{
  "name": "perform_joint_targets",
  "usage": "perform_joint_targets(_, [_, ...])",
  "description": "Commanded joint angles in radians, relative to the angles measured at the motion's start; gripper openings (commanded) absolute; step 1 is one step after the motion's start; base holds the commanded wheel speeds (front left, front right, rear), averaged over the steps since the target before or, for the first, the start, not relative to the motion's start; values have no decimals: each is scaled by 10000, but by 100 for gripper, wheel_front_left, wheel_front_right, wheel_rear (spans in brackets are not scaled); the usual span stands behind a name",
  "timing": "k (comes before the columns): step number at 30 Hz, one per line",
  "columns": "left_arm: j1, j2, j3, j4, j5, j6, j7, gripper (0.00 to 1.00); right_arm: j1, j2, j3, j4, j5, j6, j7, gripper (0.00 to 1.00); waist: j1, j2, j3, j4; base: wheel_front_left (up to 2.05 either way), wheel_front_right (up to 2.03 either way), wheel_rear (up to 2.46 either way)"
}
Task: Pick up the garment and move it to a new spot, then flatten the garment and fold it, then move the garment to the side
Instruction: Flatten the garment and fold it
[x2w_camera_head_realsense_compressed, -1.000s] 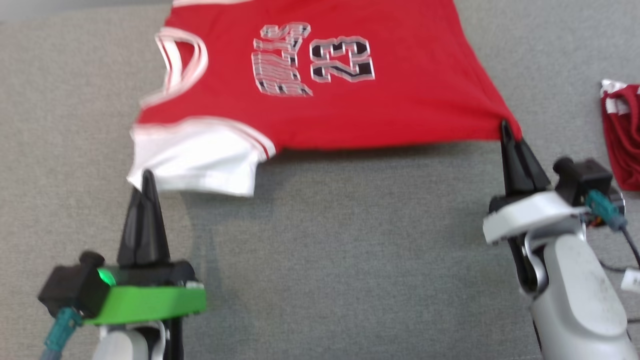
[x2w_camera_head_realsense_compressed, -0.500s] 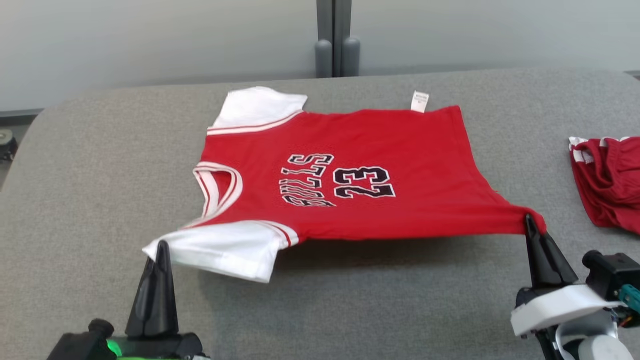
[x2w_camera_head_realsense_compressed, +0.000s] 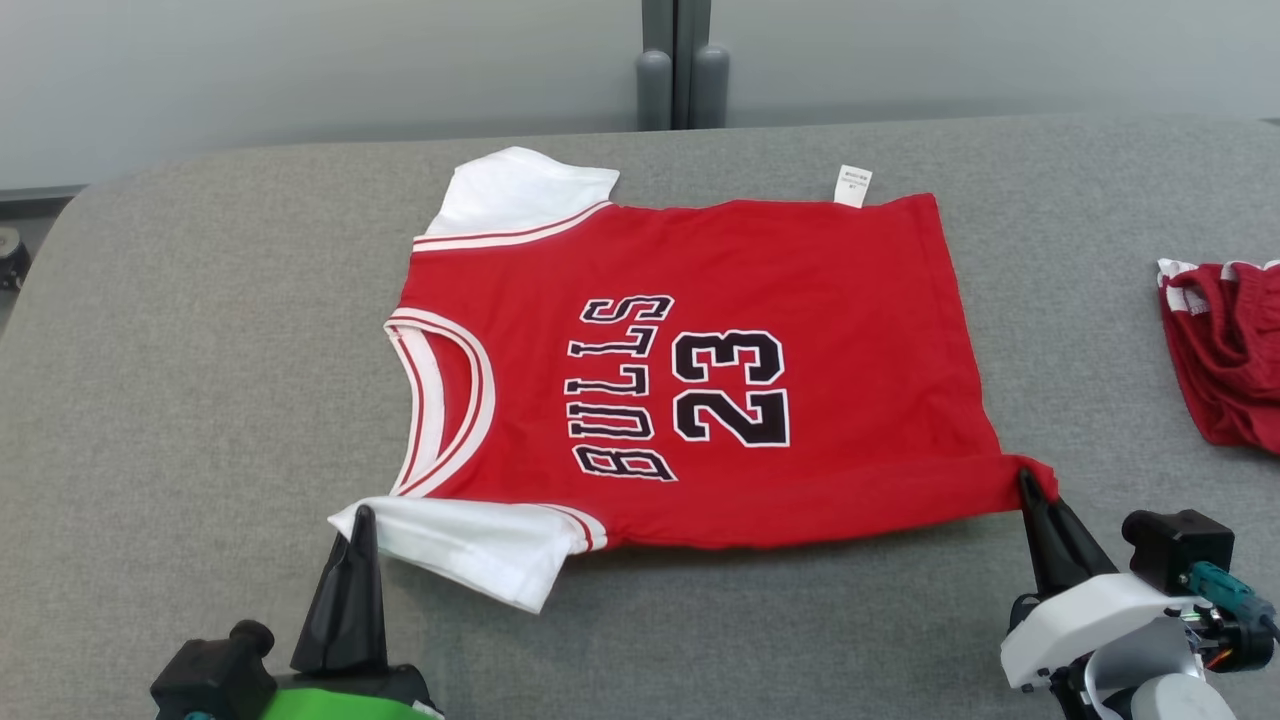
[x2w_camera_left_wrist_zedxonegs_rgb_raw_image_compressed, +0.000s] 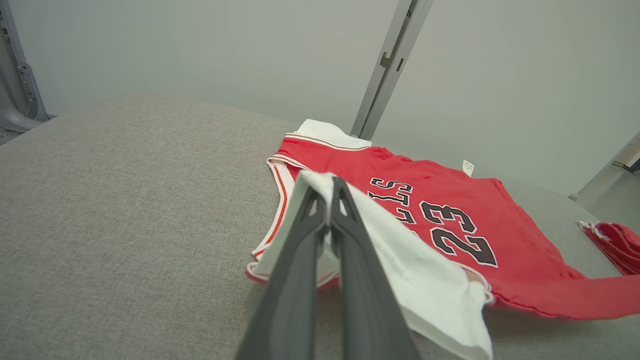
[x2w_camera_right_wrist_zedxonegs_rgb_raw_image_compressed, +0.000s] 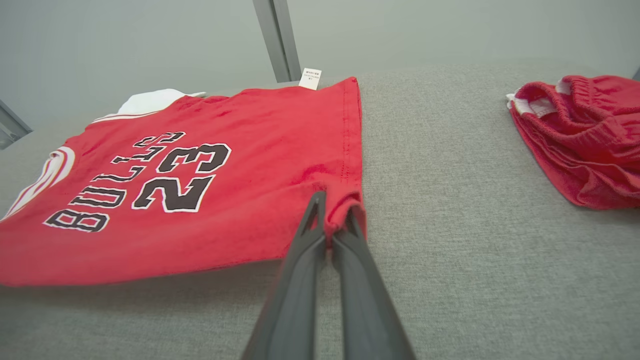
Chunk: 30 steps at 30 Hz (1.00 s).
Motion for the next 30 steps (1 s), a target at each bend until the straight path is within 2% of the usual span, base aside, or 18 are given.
perform_joint_targets(1, [-283,39,-26,170,128,-66,-97,0,-192,-32,16,117,-36,-13,11,0,1,-1,149,22,0,0,0])
perform_joint_targets(12, [-2474,106,-408,1670,519,-356,-528,0,-1268,-34,108,734,262,-13,213,0,1,-1,791,-40,0,0,0])
perform_joint_targets(20, [-5306,-34,-958,4079,970,-564,-781,0,-2722,-34,-66,1710,350,-13,162,0,1,-1,1619,-214,0,0,0])
perform_joint_targets(29, [-6807,-63,-800,5977,1112,-587,-1026,0,-3661,-34,63,2714,439,-13,-296,0,1,-1,2125,-434,0,0,0])
perform_joint_targets(30, [-6911,-73,-735,6103,1118,-560,-1045,0,-3743,-34,84,2842,459,-13,-369,16,1,-1,2150,-443,0,0,0])
